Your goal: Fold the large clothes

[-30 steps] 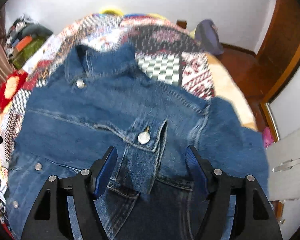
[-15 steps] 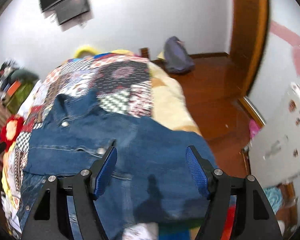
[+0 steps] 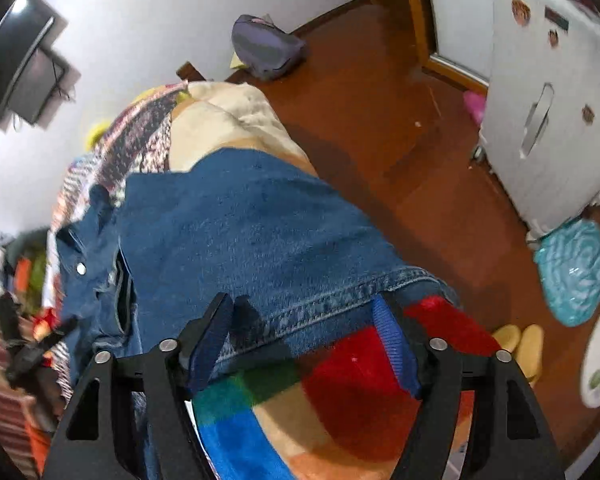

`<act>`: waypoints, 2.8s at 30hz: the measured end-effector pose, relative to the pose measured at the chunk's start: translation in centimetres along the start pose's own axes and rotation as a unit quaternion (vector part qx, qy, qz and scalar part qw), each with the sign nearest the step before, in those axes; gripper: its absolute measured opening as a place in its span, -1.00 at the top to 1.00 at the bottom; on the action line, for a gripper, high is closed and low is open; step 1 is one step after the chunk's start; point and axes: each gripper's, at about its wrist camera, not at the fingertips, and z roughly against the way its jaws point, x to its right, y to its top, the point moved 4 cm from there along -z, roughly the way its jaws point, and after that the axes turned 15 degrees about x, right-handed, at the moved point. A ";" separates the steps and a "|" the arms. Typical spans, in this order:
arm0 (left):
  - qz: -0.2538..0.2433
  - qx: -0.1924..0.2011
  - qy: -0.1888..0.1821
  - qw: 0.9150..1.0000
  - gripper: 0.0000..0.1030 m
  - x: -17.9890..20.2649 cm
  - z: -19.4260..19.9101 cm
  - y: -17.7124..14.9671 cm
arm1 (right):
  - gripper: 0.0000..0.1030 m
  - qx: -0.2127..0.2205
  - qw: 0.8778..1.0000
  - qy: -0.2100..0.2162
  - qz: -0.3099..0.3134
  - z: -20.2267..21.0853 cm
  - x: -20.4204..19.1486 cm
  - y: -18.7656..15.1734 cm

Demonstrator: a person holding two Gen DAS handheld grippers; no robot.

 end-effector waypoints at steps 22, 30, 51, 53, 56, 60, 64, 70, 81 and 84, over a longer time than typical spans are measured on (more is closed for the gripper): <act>-0.026 0.037 0.007 0.999 -0.98 -0.7 3.4 -1.2 | -0.53 -0.012 0.997 0.037 -0.061 0.3 0.7 1.2; -0.026 0.089 0.032 0.995 -0.98 -2.6 8.1 -1.0 | -0.55 -0.020 0.997 0.036 -0.067 -0.3 0.8 -0.3; -0.009 0.152 0.033 0.988 -0.98 -3.2 14.0 -1.4 | 0.69 0.083 0.994 0.066 0.033 1.5 -8.1 3.7; -0.009 0.158 0.035 0.987 -0.98 -3.5 14.6 -1.6 | 0.70 0.104 0.989 0.094 0.053 3.1 -11.1 4.5; -0.004 0.170 0.038 0.985 -0.98 -4.2 15.8 -1.9 | 0.71 0.120 0.981 0.129 0.081 4.7 -15.5 5.0; 0.006 0.183 0.041 0.982 -0.98 -5.3 17.4 -2.4 | 0.72 0.121 0.969 0.181 0.114 5.2 -22.9 4.5; 0.018 0.189 0.047 0.981 -0.98 -6.6 18.8 -3.4 | 0.73 0.098 0.960 0.215 0.148 3.9 -29.3 2.1; 0.025 0.192 0.063 0.979 -0.98 -8.1 20.2 -4.7 | 0.73 0.007 0.953 0.231 0.196 -0.5 -35.0 -5.1; 0.021 0.190 0.072 0.979 -0.98 -7.8 20.9 -5.8 | 0.72 -0.131 0.942 0.176 0.254 -5.4 -32.5 -13.5; 0.010 0.189 0.068 0.979 -0.98 -6.9 20.8 -5.6 | 0.72 -0.154 0.931 0.167 0.285 -4.9 -31.5 -14.7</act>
